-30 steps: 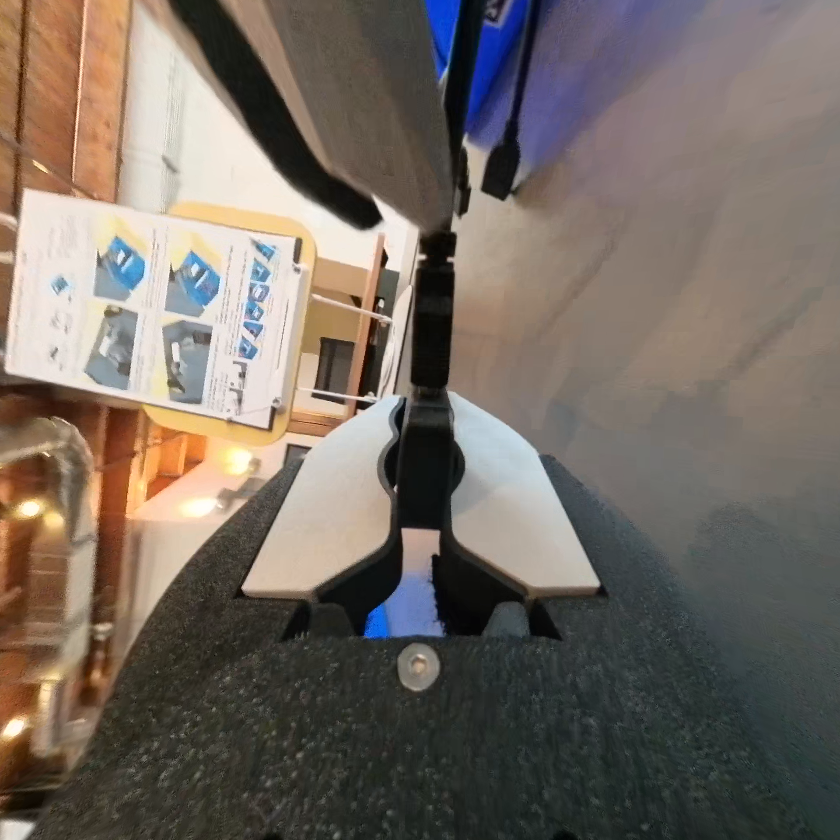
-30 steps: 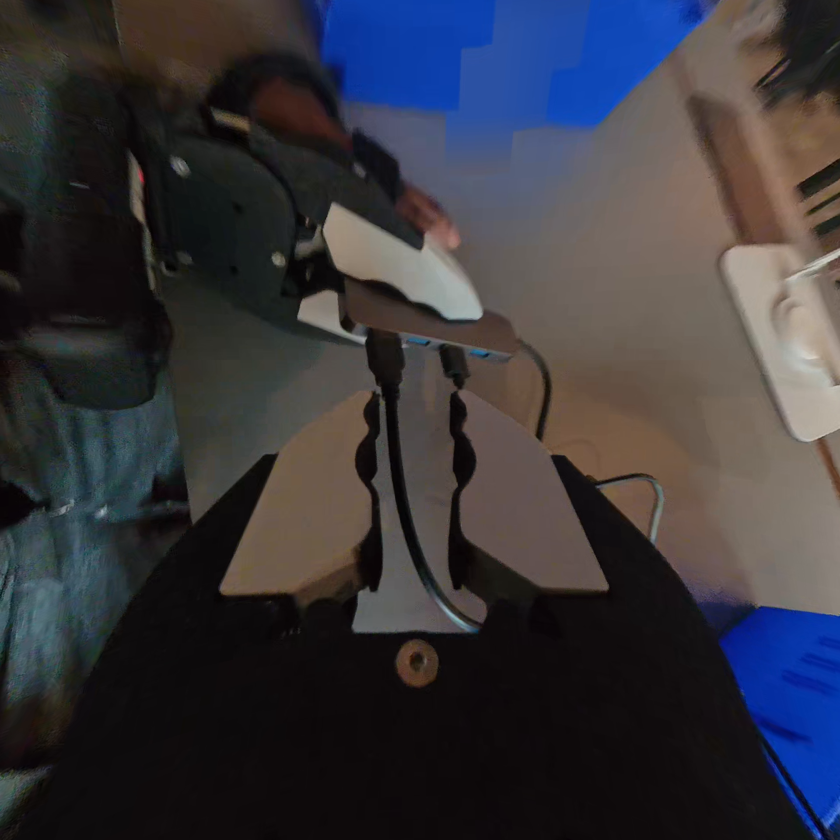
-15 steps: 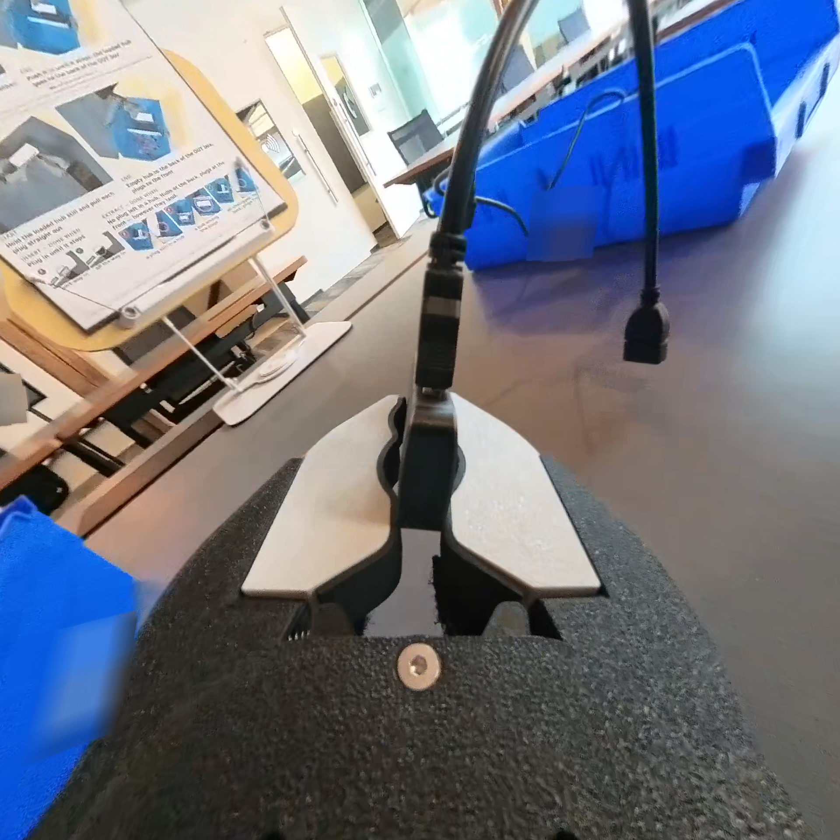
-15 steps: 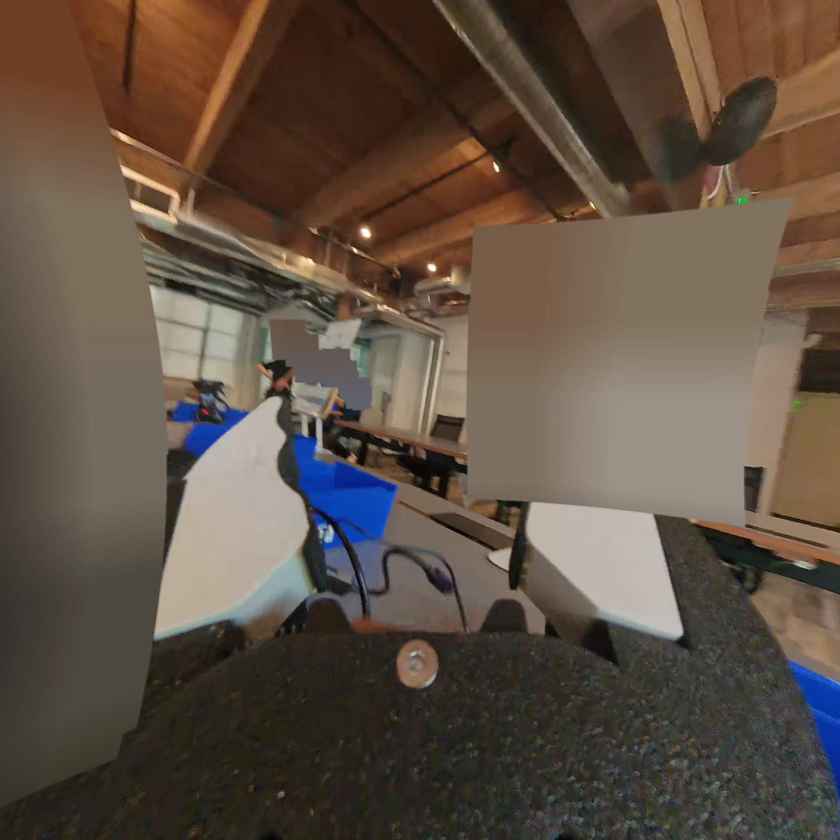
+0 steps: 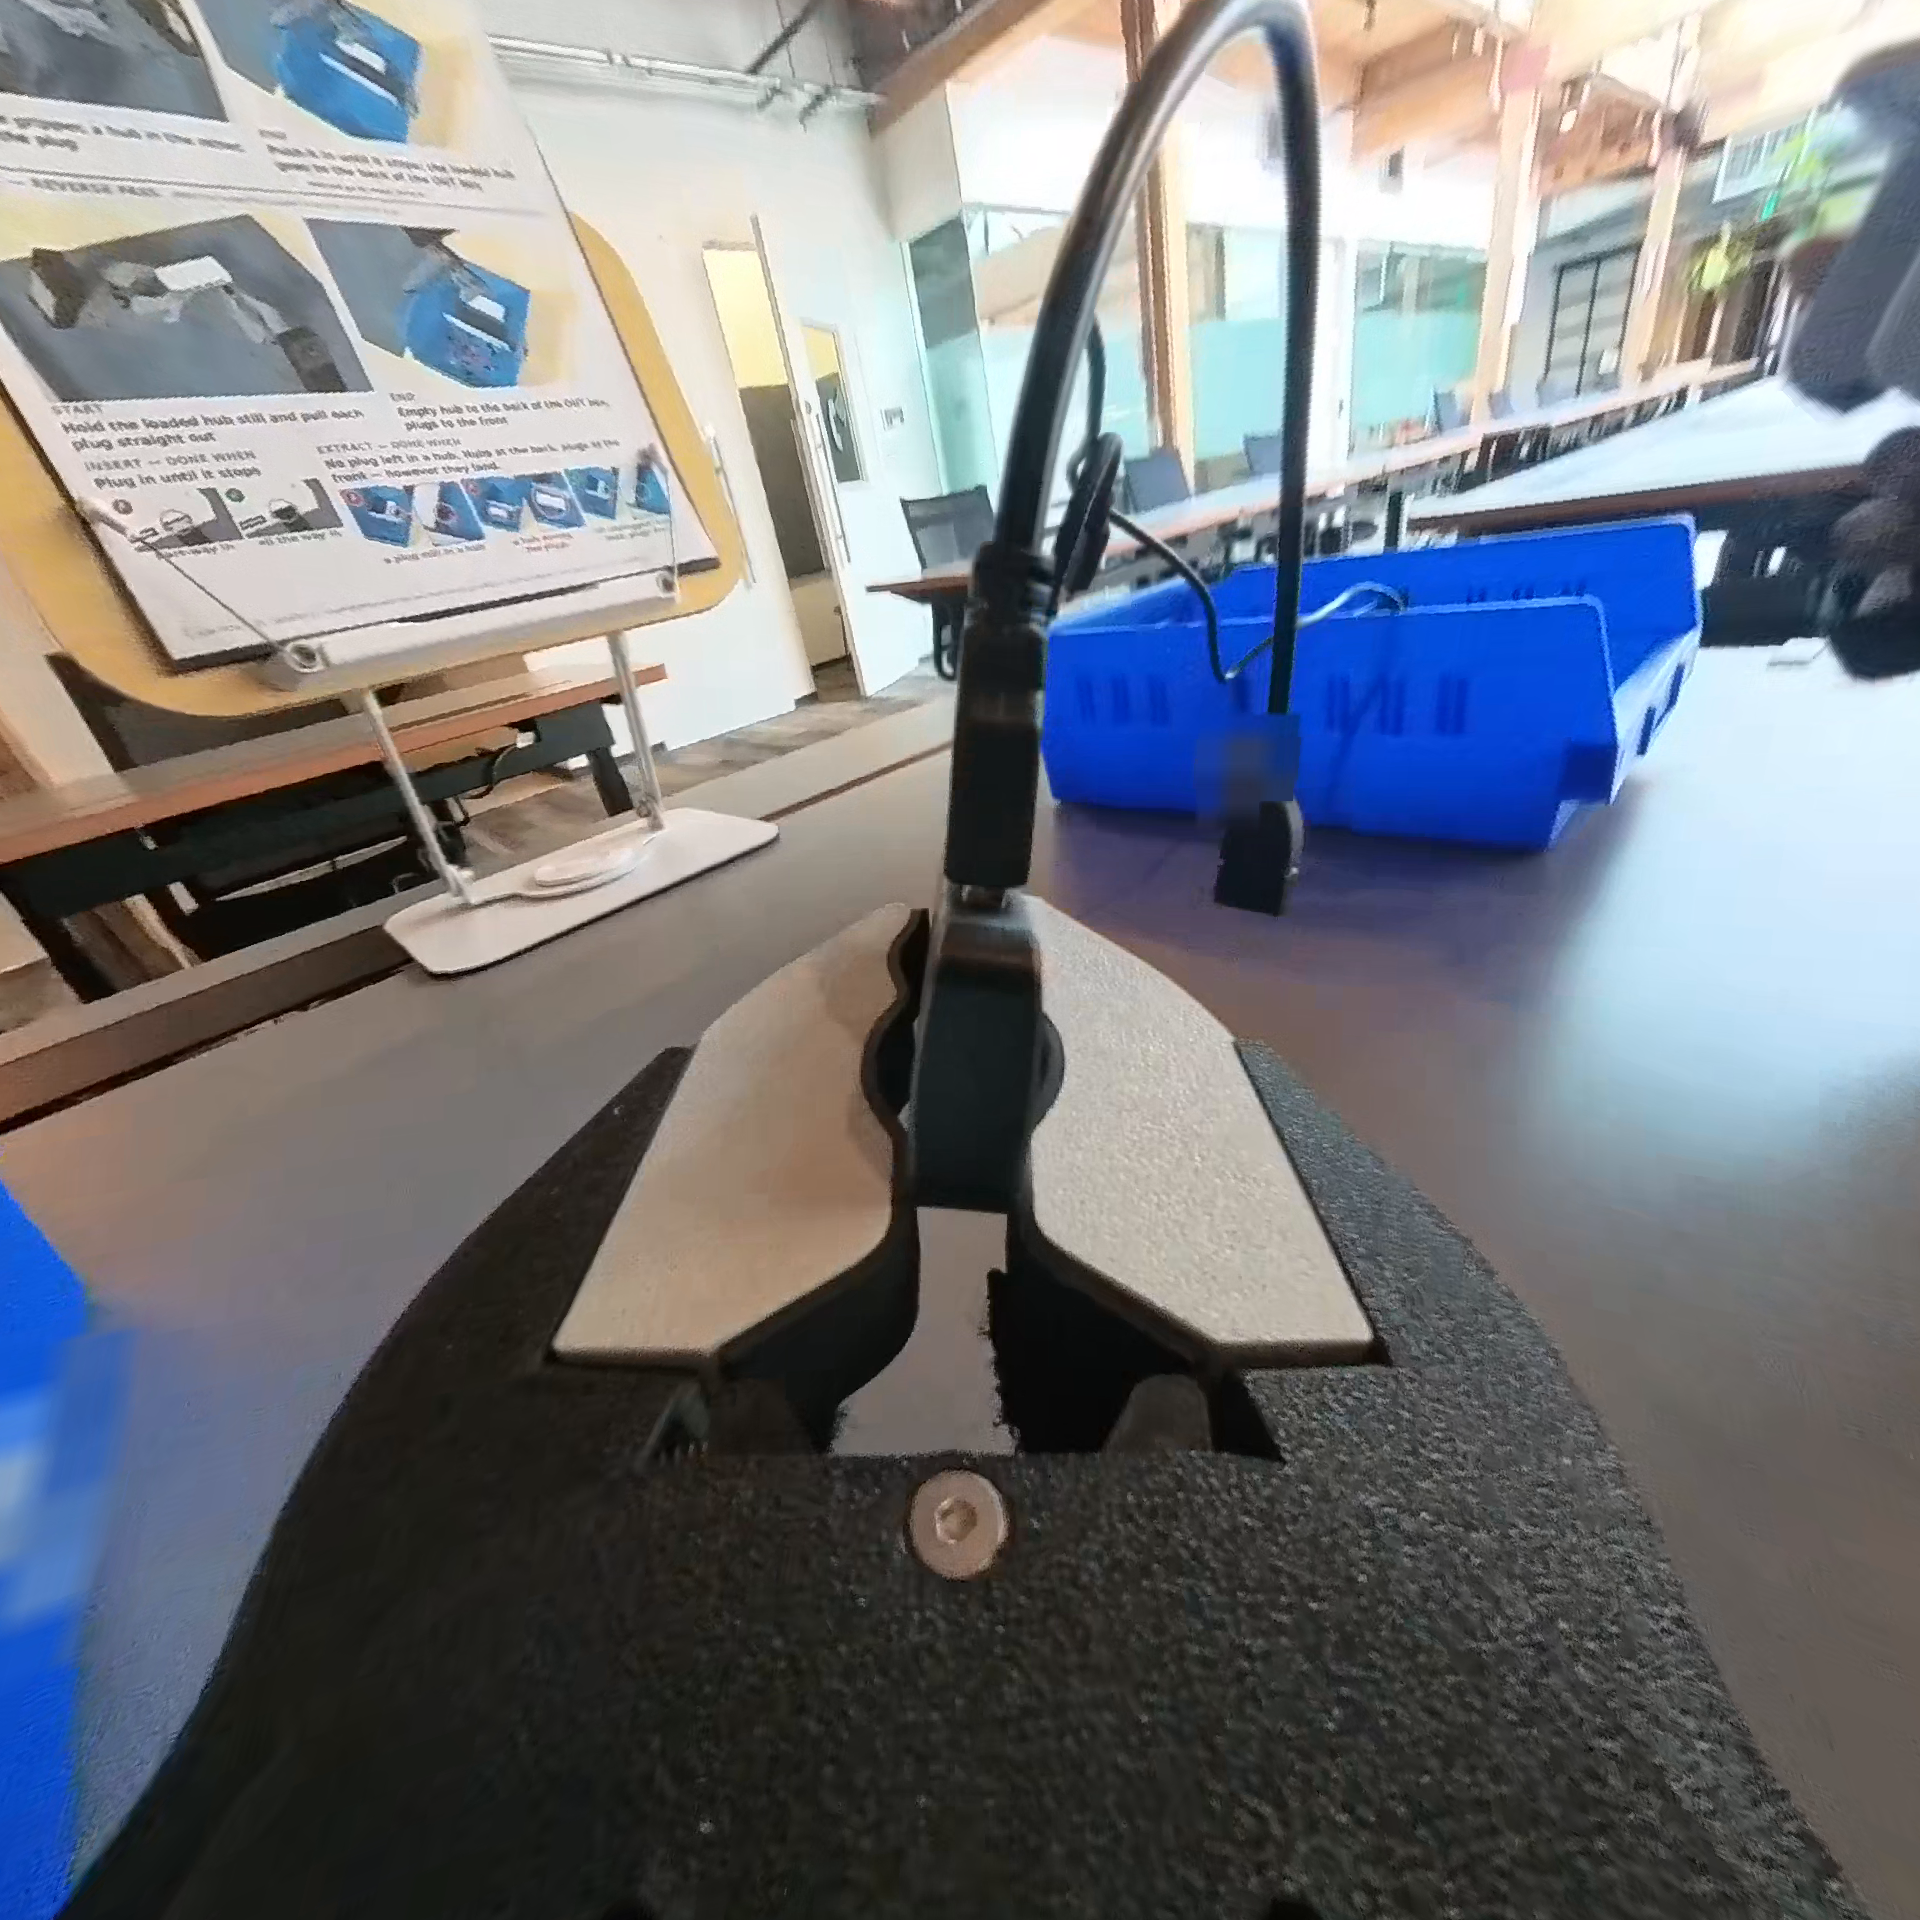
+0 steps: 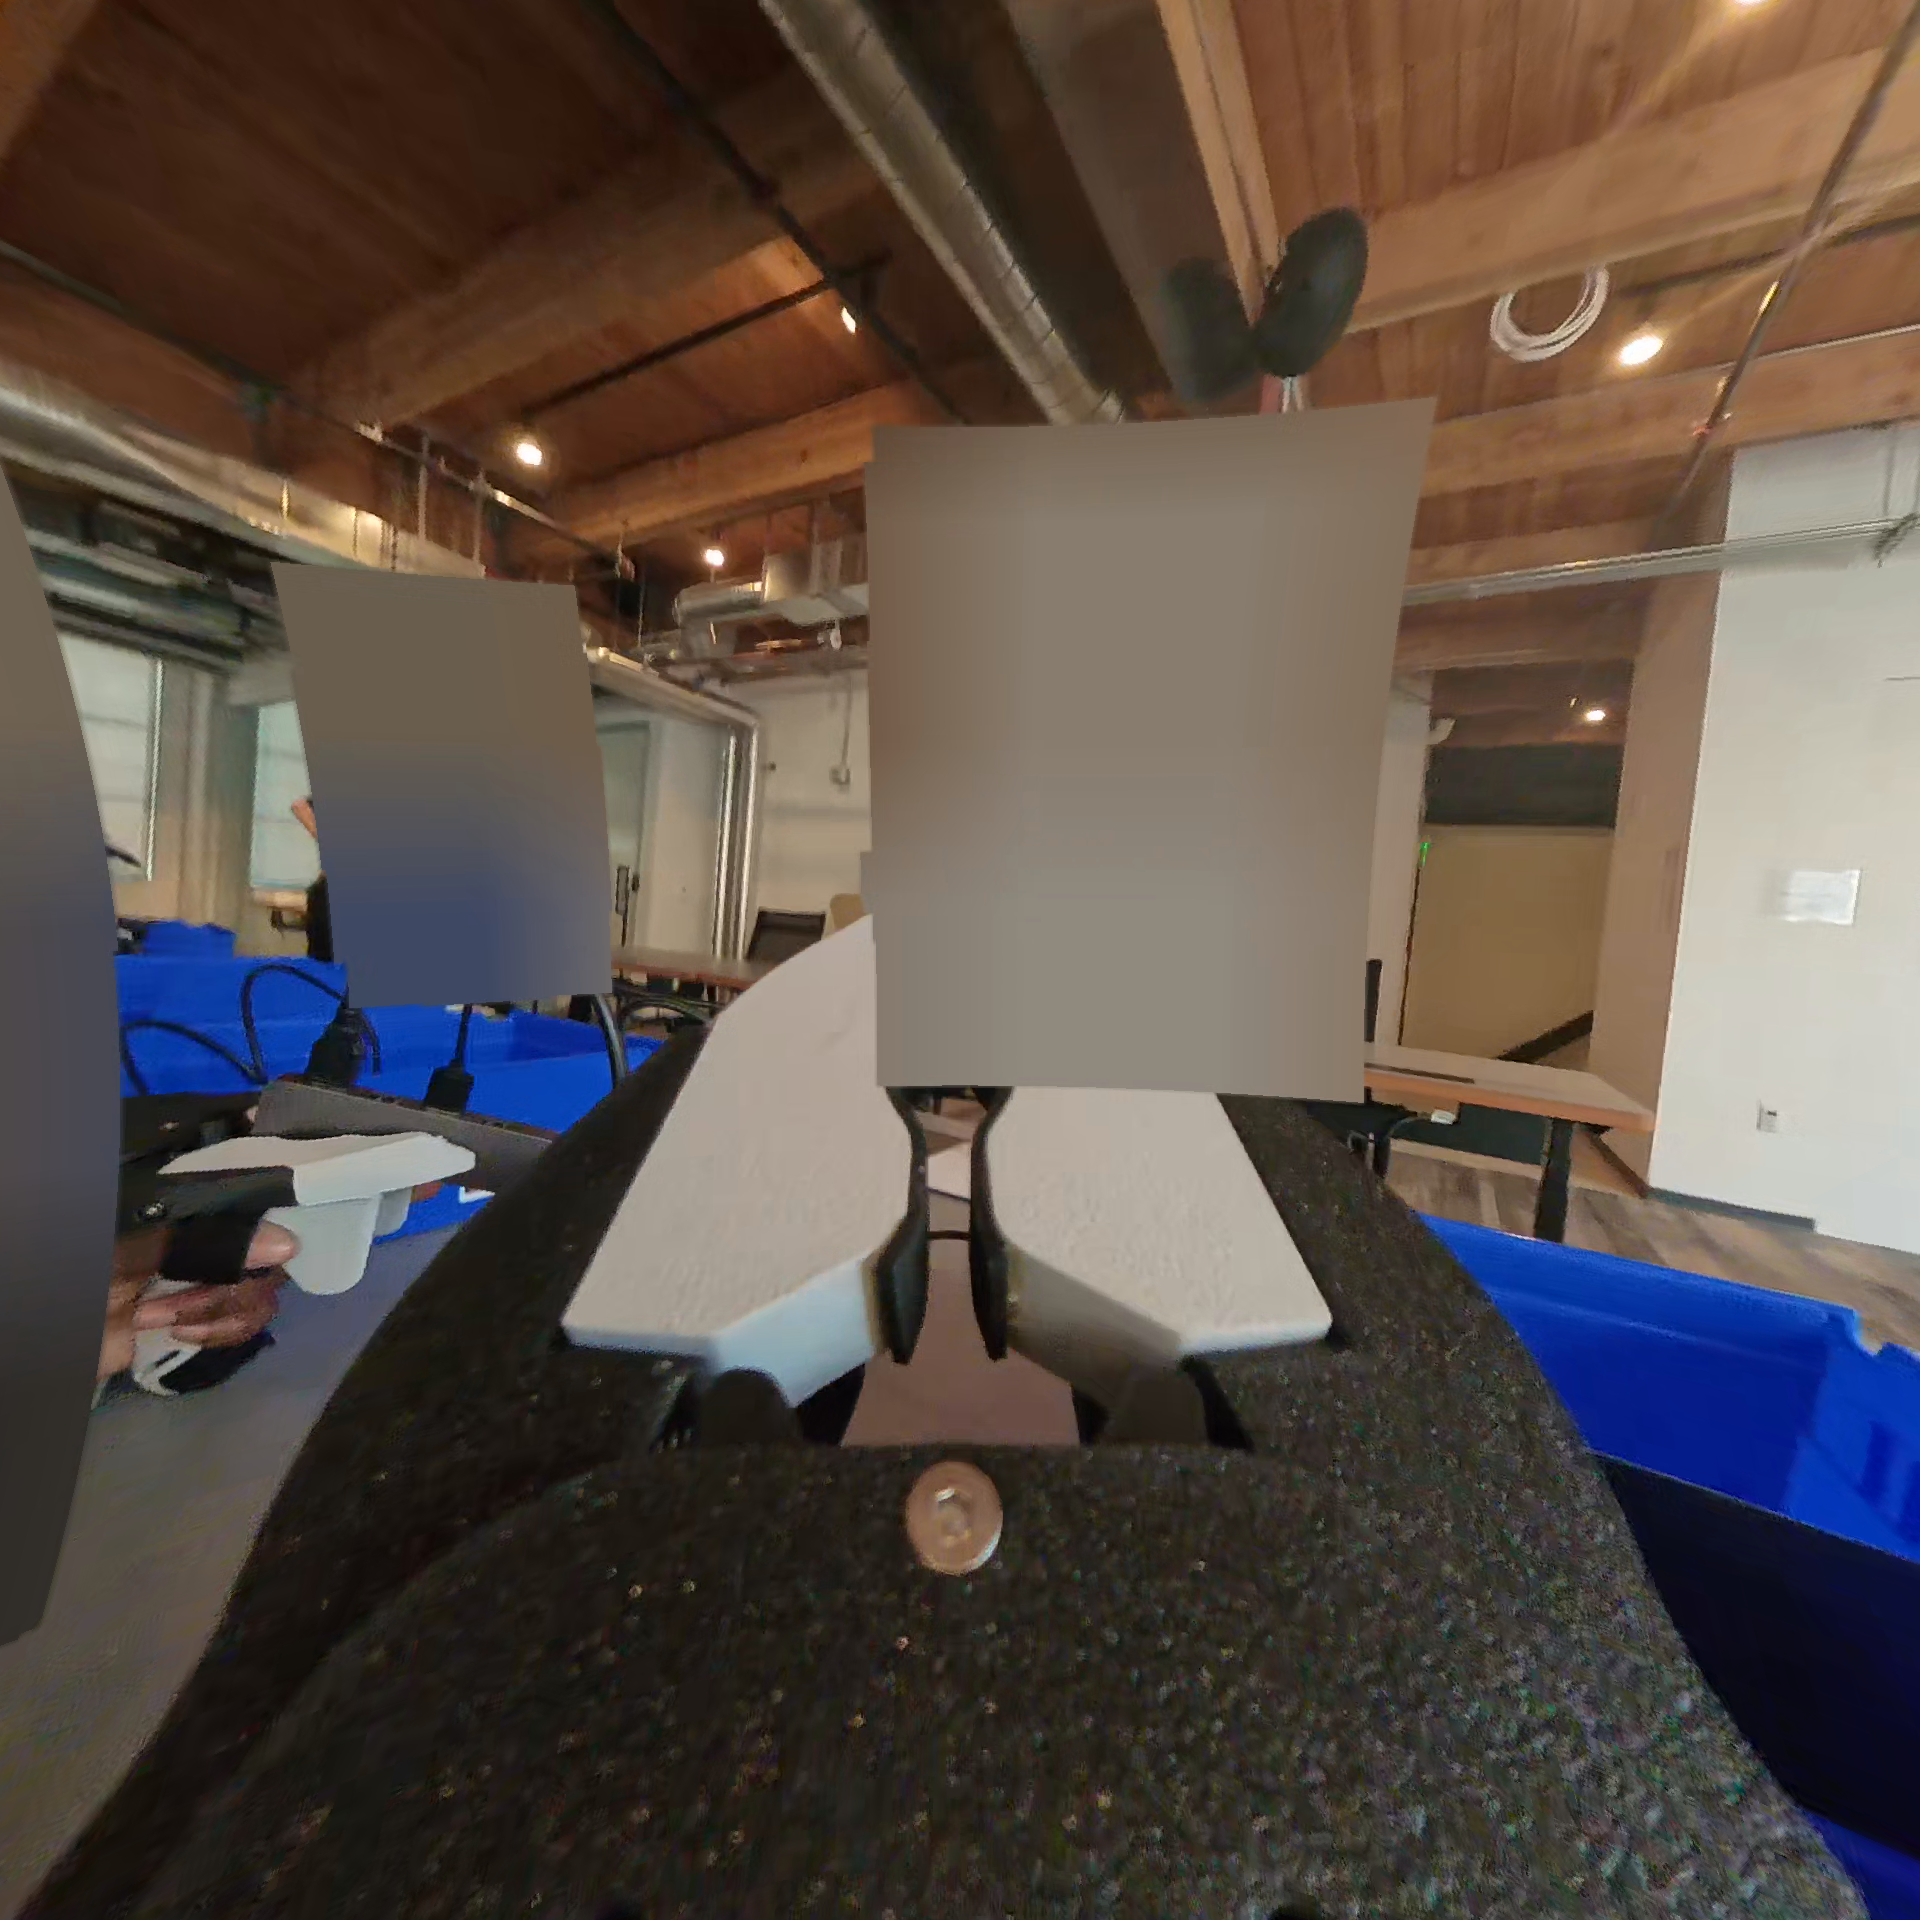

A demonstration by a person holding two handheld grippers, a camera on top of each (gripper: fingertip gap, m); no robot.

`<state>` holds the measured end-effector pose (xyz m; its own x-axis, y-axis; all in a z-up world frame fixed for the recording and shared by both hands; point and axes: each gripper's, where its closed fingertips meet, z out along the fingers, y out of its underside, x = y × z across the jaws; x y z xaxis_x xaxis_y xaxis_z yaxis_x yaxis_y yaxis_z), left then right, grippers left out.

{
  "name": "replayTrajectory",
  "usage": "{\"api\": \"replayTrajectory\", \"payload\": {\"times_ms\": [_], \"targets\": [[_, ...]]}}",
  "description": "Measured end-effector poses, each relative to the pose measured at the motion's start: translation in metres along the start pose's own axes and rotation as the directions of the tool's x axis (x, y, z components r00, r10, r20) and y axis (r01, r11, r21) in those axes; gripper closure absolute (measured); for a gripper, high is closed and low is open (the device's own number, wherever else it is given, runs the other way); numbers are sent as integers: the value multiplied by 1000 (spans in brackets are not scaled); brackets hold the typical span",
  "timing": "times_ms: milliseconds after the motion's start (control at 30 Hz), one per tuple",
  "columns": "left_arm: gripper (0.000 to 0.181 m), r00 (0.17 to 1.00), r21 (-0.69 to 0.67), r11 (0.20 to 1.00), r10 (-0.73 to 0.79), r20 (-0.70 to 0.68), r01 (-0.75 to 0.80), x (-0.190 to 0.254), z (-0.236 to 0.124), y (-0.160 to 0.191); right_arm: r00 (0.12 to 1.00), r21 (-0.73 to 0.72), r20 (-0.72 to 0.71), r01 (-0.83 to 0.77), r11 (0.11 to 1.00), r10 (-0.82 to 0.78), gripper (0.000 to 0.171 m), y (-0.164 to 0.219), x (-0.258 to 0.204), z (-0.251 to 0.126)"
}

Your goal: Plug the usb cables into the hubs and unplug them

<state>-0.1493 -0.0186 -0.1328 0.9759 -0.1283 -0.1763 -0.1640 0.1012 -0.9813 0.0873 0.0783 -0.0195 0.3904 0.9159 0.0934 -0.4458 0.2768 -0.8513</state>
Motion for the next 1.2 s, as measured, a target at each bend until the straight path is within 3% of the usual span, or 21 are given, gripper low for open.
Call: {"api": "replayTrajectory", "payload": {"times_ms": [67, 200, 333, 400, 500, 600, 667, 800, 867, 933, 1000, 1133, 1200], "targets": [[167, 1000, 24, 1000, -7, 2, 7, -2, -2, -4, 999, 44, -6, -41, 998, 42, 160, -1, 6, -9], [168, 1000, 54, 998, -15, 3, 15, -2, -4, -9, 988, 84, 19, -155, 984, 154, 157, 2, 0, -25], [168, 999, 56, 998, -36, 6, 35, -5, -5, -8, 998, -25, 3, 65, 998, -65, 153, 14, -16, -36], [168, 999, 58, 997, -41, 10, 41, -6, -5, -8, 979, -1, -166, 121, 993, -120, 171, -8, 15, -52], [168, 999, 49, 998, -35, 8, 35, -5, -4, -7, 947, 31, -319, 42, 999, -30, 171, -32, 71, -84], [168, 999, 41, 999, -33, 6, 33, -5, -3, -5, 926, -160, -373, -1, 987, -60, 171, -17, 109, -100], [168, 1000, 36, 999, -29, 8, 28, -5, -2, -4, 949, -331, -307, -31, 943, -77, 163, -1, 118, -98], [168, 1000, 46, 999, -15, -10, 16, -2, -1, -6, 985, -617, -113, 36, 786, -134, 120, 12, 135, -74], [169, 999, 116, 992, -43, -16, 45, -4, -5, -18, 997, -713, 27, 70, 698, -72, 101, 19, 131, -58], [169, 994, 186, 976, -112, -18, 113, -15, -13, -34, 990, -762, 141, 92, 641, 26, 102, 27, 119, -45], [169, 994, 206, 973, -107, 0, 104, -26, -20, -49, 970, -790, 240, 169, 590, 44, 120, 42, 107, -39], [169, 999, 159, 987, -16, 38, 10, -32, -24, -55, 922, -828, 368, 266, 493, 122, 101, 84, 75, -46], [169, 999, 136, 991, -23, 34, 18, -31, -20, -48, 906, -822, 396, 277, 497, 149, 97, 98, 59, -41]]}}
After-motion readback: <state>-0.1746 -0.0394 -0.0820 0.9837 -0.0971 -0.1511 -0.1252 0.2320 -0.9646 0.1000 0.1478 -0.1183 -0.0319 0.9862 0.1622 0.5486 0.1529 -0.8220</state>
